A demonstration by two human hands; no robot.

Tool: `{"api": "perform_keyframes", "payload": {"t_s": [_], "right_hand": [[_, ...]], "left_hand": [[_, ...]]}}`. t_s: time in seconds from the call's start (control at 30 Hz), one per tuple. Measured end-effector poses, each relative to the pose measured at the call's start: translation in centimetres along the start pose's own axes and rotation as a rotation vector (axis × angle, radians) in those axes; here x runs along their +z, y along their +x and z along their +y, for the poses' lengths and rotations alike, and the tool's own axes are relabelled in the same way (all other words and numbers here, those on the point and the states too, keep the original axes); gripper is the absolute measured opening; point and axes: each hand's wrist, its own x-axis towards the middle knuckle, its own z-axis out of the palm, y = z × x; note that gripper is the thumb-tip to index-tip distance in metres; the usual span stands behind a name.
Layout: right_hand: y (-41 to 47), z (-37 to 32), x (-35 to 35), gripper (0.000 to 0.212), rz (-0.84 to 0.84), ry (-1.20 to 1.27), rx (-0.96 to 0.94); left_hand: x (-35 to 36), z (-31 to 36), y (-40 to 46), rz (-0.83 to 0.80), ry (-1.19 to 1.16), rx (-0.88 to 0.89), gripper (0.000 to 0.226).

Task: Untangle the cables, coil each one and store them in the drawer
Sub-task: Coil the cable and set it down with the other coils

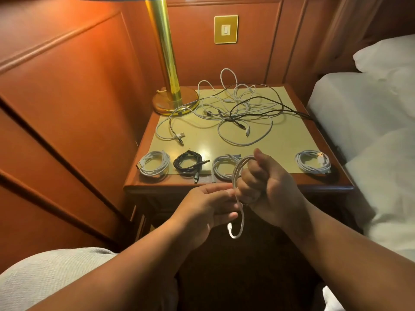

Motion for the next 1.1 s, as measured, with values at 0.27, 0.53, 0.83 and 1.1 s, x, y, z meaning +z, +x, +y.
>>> {"api": "perform_keyframes", "payload": {"t_s": [0.27,0.53,0.83,1.1], "right_hand": [[0.3,0.1,-0.5,0.048,-0.036,-0.222,0.047],[0.6,0.3,-0.7,0.044,0.284,-0.577,0.106],[0.5,0.8,0.1,0.033,0.307,0.025,0.141],[0.3,2.0,1.0,0.036,0.242,-0.096,0.035]], "left_hand": [[-0.4,0.0,0.3,0.153,-0.072,0.048,0.018],[-1.5,2.2,-0.1,0.213,0.102,0.225,0.036],[-1.6,3.1,-0.1,0.098,0.038,0.097,0.018],[-0.9,1.5,0.0,0.275,0.081,0.263,0.019]]}}
